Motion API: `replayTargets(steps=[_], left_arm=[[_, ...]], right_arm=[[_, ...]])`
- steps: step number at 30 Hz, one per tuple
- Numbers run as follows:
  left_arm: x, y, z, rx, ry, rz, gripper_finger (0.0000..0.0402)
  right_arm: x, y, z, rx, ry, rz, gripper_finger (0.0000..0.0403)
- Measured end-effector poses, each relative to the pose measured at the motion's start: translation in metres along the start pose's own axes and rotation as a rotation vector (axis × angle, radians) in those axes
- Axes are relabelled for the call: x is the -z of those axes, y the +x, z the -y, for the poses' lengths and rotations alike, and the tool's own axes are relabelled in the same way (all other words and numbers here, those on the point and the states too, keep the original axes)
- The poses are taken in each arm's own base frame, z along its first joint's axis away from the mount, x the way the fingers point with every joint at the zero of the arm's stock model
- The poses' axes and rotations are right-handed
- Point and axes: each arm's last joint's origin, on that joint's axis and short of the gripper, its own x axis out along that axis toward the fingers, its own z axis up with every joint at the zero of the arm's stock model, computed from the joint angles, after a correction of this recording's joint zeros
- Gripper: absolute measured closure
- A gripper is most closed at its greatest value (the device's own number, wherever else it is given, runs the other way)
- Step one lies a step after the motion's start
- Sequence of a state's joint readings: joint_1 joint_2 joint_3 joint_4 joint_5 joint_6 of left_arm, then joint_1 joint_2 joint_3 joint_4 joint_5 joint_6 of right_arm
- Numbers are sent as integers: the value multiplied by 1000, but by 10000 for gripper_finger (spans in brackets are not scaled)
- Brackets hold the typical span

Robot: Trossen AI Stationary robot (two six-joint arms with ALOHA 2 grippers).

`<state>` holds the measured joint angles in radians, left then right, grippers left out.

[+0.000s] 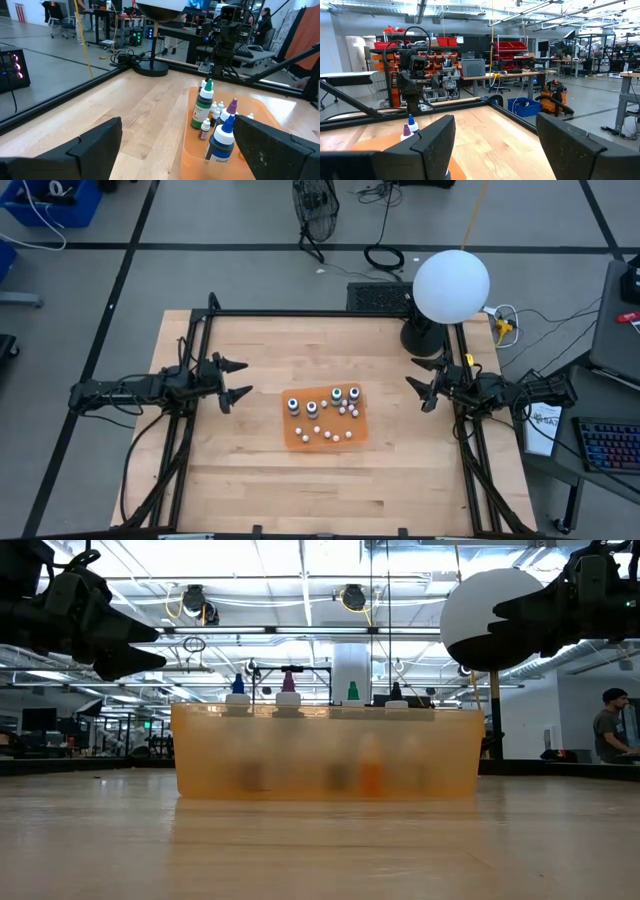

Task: Pick & Place food coloring
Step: Return to Home Position

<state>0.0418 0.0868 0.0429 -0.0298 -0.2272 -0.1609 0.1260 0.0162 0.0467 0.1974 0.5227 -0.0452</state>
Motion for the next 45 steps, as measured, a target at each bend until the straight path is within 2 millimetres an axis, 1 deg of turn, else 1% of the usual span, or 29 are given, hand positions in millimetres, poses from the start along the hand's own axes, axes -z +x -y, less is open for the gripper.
replayTargets(steps=[8,18,27,34,45], left_arm=[[0,0,0,0,0,0,36],[0,0,0,0,0,0,25],[0,0,0,0,0,0,32],[0,0,0,0,0,0,23],[0,0,0,0,0,-1,22]], right_arm=[[0,0,0,0,0,0,140],[0,0,0,0,0,0,140],[0,0,0,0,0,0,140],[0,0,0,0,0,0,140],[0,0,0,0,0,0,140]])
